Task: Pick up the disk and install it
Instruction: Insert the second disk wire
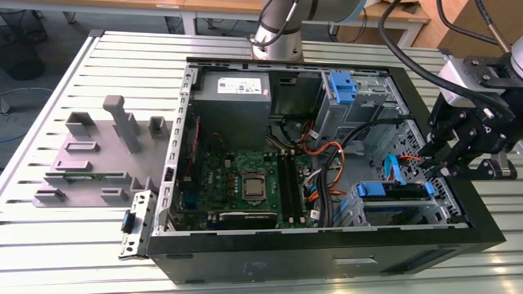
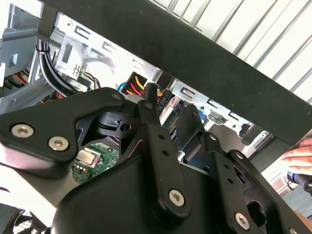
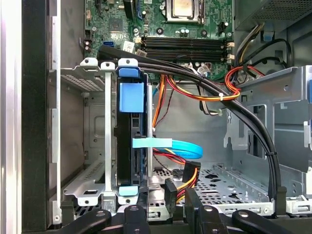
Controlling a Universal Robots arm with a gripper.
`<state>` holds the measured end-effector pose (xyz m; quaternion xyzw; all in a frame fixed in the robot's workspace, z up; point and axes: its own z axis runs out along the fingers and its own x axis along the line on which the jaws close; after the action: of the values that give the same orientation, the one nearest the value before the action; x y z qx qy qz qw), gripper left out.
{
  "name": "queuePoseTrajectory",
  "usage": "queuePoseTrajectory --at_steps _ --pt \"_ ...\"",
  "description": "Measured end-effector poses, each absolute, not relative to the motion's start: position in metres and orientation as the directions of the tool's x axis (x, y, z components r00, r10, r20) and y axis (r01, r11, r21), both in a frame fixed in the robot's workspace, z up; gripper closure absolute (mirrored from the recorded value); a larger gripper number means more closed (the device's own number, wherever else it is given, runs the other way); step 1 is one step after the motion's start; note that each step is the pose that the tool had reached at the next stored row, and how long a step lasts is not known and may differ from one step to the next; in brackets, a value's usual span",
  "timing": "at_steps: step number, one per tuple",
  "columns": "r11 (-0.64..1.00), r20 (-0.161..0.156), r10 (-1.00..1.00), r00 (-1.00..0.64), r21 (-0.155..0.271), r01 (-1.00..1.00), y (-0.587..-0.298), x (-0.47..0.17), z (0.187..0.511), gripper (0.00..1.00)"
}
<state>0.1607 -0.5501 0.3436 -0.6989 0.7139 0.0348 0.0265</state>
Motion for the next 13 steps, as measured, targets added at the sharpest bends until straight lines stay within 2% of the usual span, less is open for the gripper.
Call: queuePoseTrajectory --at_steps 2,4,7,8,13 --pt "0.021 -0.087 -0.996 -0.022 0.013 -1.000 -0.5500 0.1607 0.3435 0.59" --pt "0.021 -0.087 -0.996 -0.022 0.013 -1.000 -0.5501 0.1608 0.3435 0.71" --pt "0.021 -0.087 -0.996 -0.022 0.013 -1.000 -0.5500 0.1608 0.3434 0.77" --pt "0.021 -0.087 -0.996 -0.022 0.013 -1.000 -0.5500 0.1609 0.3434 0.83" --pt "0.021 -0.087 -0.996 -0.021 0.010 -1.000 -0.5500 0.1562 0.3432 0.83"
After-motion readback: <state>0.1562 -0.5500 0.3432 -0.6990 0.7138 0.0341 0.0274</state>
